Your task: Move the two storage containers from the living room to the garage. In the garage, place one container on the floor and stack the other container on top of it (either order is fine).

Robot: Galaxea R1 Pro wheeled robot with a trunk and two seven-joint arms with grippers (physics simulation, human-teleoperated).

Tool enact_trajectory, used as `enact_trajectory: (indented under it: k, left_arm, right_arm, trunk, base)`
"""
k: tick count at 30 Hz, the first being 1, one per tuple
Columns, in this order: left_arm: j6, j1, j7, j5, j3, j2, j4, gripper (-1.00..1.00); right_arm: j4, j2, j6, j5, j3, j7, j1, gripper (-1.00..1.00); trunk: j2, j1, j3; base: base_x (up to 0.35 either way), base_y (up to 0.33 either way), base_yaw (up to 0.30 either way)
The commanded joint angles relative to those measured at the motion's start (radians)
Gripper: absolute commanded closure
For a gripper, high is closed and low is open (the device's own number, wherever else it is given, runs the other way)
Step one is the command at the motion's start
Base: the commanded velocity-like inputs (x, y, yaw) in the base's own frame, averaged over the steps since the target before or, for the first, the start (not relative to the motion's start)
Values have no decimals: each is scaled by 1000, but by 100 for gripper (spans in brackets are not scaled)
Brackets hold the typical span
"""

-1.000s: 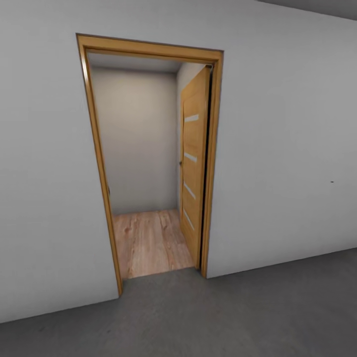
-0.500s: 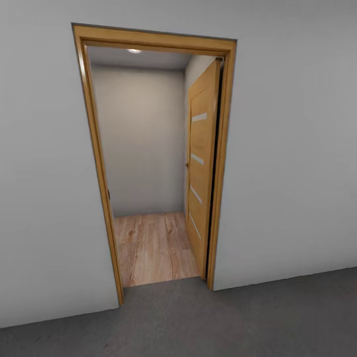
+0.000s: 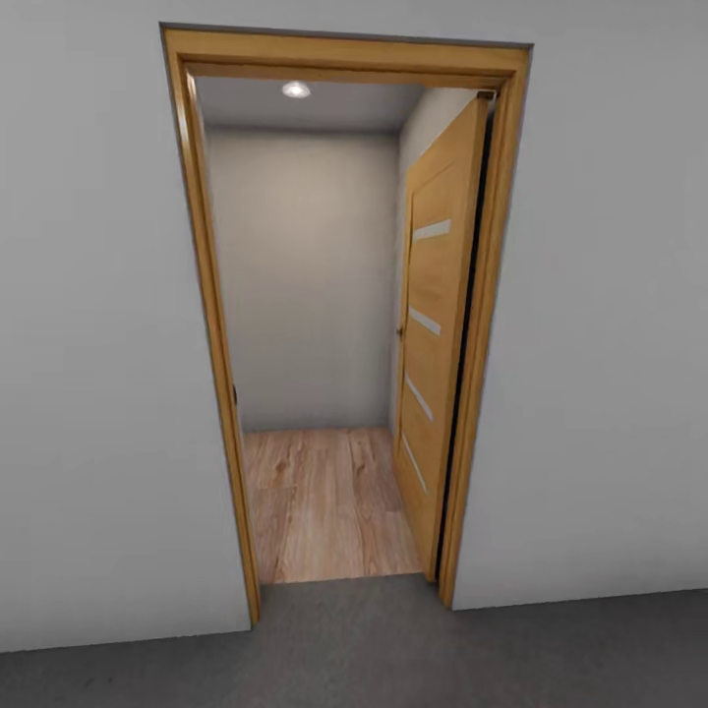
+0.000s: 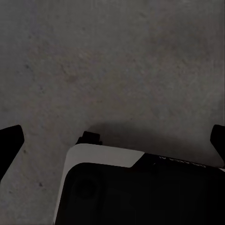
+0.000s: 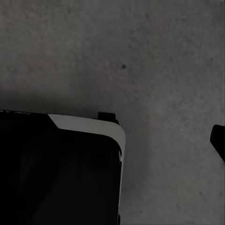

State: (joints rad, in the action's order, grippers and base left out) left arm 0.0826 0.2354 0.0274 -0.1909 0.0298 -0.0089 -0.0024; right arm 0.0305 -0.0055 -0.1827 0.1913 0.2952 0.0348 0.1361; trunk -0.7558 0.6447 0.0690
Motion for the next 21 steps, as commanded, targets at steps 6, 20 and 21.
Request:
enact_trajectory:
  k: [6,20,21]
  left_arm:
    - [3,1,2,-4,2,0,1,-100]
    - [3,1,2,-4,2,0,1,-100]
    - [3,1,2,-4,2,0,1,-100]
  right_arm:
    - [3,0,-6,8,9,0,2,-100]
    - [3,0,-6,8,9,0,2,-100]
    - [3,0,-6,8,9,0,2,-100]
  trunk:
    - [-1,1,2]
    - [-1,1,2]
    - [-1,1,2]
  base:
    - [321,0,4]
    - [321,0,0]
    - [321,0,0]
